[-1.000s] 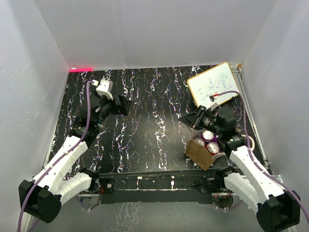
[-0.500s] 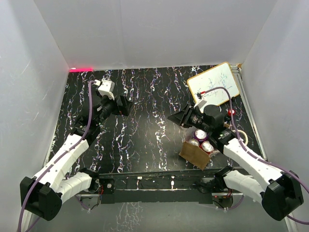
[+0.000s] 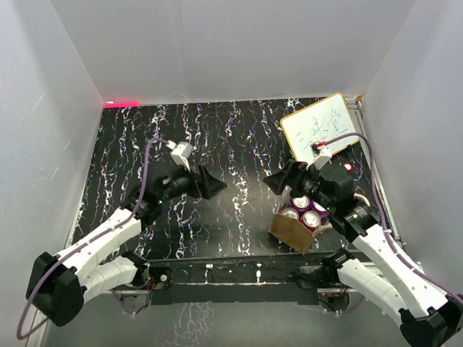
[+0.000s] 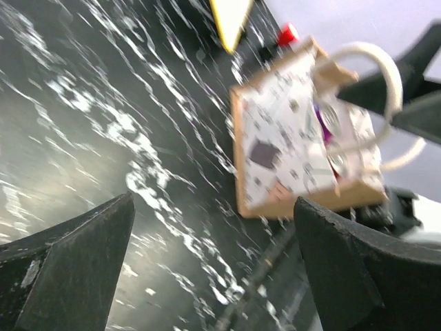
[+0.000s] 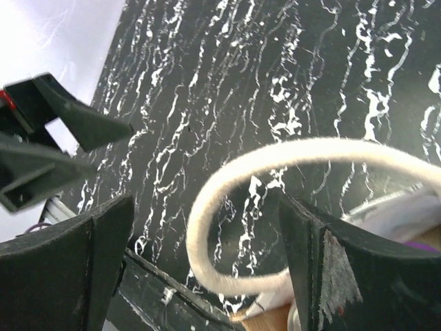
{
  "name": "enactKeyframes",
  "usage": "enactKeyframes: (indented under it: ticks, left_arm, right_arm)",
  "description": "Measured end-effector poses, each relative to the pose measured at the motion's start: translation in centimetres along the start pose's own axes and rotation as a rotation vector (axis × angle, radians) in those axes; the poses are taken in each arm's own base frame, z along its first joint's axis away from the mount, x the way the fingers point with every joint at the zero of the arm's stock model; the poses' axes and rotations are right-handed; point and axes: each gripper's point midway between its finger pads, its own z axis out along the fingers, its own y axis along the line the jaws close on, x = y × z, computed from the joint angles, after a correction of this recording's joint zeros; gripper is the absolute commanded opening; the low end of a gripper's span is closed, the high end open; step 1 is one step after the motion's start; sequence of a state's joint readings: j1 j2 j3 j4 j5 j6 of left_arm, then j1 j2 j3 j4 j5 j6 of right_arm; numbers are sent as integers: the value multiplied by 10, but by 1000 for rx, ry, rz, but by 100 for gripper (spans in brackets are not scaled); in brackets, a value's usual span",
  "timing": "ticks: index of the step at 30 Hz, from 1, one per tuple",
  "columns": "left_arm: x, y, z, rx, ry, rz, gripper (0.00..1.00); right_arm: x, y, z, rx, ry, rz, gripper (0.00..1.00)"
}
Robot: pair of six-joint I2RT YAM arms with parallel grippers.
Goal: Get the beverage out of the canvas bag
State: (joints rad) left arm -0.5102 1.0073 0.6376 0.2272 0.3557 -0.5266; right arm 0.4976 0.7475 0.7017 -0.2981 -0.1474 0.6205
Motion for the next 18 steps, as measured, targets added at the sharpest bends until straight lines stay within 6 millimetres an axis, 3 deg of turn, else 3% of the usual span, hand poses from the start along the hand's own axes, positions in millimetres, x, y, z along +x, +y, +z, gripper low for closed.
enactKeyframes:
  ticks: [3,7,11,18]
  left_arm:
    - [39,-30,2,67,97,-53,97]
    - [78,-84,4,161,191,-54,97]
    - [111,-124,24,186,291,-7,97]
    - [159,-150,66,93,402,188,92]
  right_arm:
    - [3,-6,-10,30,3,-7,98]
    - [15,-19,-18,99,44,18,98]
    - [23,-31,-21,176,79,61,98]
    - [12,-37,-35,230,51,-6,98]
